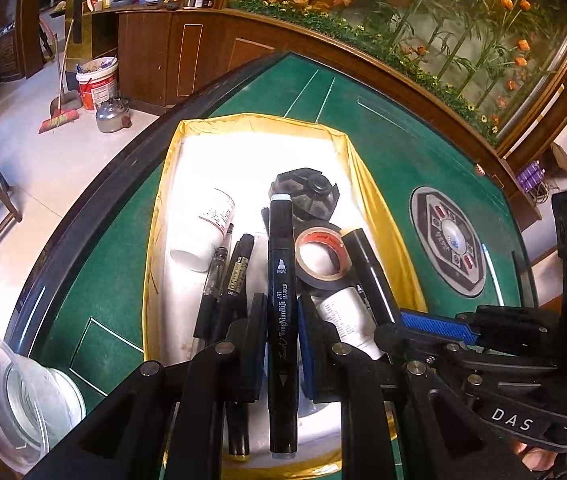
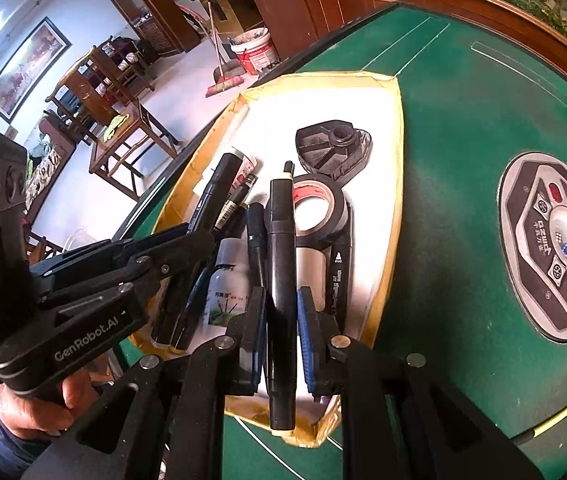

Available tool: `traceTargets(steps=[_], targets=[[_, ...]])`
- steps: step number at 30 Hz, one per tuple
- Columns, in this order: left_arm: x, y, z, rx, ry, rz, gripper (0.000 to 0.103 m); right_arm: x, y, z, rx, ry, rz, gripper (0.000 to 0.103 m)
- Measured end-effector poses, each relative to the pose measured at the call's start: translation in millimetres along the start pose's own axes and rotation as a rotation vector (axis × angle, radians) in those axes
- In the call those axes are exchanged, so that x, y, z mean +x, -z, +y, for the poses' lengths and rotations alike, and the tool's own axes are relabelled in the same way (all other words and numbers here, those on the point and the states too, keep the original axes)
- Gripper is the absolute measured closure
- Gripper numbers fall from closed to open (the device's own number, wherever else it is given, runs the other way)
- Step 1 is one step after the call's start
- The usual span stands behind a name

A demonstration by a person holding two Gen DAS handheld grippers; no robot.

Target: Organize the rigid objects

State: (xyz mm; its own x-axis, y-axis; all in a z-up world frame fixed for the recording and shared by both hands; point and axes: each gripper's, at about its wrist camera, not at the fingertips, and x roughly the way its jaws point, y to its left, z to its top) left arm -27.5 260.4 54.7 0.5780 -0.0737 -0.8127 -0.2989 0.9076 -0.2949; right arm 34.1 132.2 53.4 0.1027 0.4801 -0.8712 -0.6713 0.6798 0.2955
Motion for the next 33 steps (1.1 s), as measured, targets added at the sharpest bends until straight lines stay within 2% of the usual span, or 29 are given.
traceTargets(steps=[16, 19, 20, 23, 33], targets=[[13, 8, 9, -0.033, -0.003, 0.038, 0.088, 17, -6, 7, -0.009, 0.009, 0.025, 0.087], [12, 9, 8, -0.044, 0.001, 0.042, 0.088, 17, -4, 6, -0.005, -0.006, 0.030, 0.080], [11, 9, 7, -0.047, 0.002, 0.044, 0.086, 16, -3, 5, -0.004, -0.006, 0.026, 0.078], [4, 8, 4, -0.053, 0.003, 0.028, 0.073, 8, 0, 4, -0.003, -0.018, 0.012, 0.077], [-22, 4, -33, -0.011, 0.020, -0.030, 0.072, -34, 26, -28, 0.069, -0.050, -0.044, 0.075]])
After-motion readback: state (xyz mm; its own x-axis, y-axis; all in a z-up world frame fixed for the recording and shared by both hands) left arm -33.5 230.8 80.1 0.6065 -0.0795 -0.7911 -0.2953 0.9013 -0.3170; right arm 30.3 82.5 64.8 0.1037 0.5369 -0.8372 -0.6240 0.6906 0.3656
